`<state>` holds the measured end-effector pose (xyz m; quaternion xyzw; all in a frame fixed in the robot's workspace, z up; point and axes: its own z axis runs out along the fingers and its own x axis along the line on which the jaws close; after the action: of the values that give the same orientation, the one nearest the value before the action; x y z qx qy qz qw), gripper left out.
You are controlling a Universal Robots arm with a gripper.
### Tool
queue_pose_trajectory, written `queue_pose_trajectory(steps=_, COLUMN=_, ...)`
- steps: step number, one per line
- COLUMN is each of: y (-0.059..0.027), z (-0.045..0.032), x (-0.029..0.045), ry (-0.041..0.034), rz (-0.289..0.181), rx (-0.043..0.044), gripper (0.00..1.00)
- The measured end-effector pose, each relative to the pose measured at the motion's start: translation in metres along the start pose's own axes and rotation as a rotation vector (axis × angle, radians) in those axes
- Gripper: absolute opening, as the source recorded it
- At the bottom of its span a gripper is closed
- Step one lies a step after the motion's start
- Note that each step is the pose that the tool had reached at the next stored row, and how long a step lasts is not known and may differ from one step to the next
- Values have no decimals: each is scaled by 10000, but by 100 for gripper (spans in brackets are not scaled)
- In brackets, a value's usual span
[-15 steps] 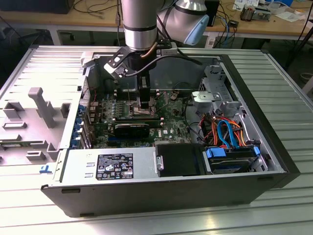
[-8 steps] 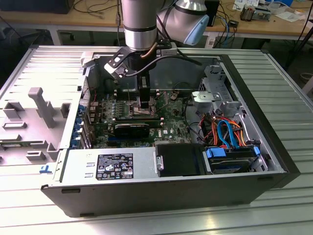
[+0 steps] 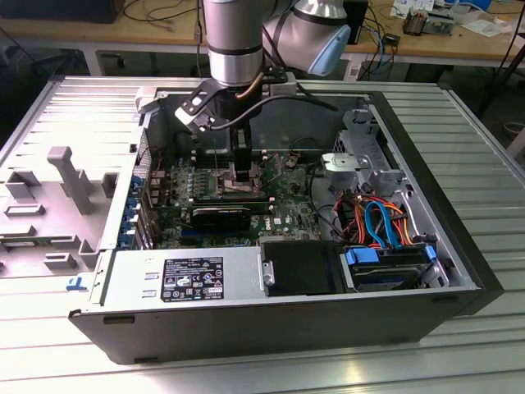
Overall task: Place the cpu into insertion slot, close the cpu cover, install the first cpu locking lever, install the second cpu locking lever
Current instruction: 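Place the cpu into insertion slot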
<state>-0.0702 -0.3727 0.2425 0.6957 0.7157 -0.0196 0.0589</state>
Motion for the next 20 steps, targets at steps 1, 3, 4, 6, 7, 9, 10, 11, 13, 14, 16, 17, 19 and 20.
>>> queue_pose_trajectory(steps=1, y=-1, z=3, x=1, ry=6, rz=1, rx=0, gripper=55)
queue_pose_trajectory(steps=3, y=-3, z=9, x=1, ry=15, rz=1, rx=-1, gripper=55)
queue_pose_trajectory(steps=4, y=-4, z=11, x=2, ry=19, rz=1, rx=-1, gripper=55)
queue_pose_trajectory(steps=6, y=-6, z=18, x=3, ry=27, rz=2, rx=-1, gripper=55)
queue_pose_trajectory(steps=7, y=-8, z=21, x=3, ry=29, rz=3, rx=-1, gripper=55)
queue_pose_trajectory(steps=9, y=-11, z=26, x=5, ry=31, rz=3, rx=-1, gripper=55)
queue_pose_trajectory(steps=10, y=-12, z=28, x=7, ry=32, rz=3, rx=-1, gripper=55)
queue_pose_trajectory(steps=11, y=-13, z=31, x=10, ry=33, rz=3, rx=-1, gripper=55)
queue_pose_trajectory(steps=13, y=-15, z=37, x=23, ry=37, rz=2, rx=-2, gripper=55)
queue_pose_trajectory(steps=14, y=-15, z=40, x=27, ry=38, rz=1, rx=-2, gripper=55)
queue_pose_trajectory(steps=16, y=-16, z=45, x=35, ry=39, rz=0, rx=-2, gripper=55)
queue_pose_trajectory(steps=17, y=-17, z=47, x=38, ry=39, rz=0, rx=-2, gripper=55)
queue_pose_trajectory(steps=19, y=-18, z=52, x=44, ry=40, rz=-1, rx=-2, gripper=55)
queue_pose_trajectory(steps=20, y=-19, z=54, x=47, ry=40, rz=-2, rx=-2, gripper=55)
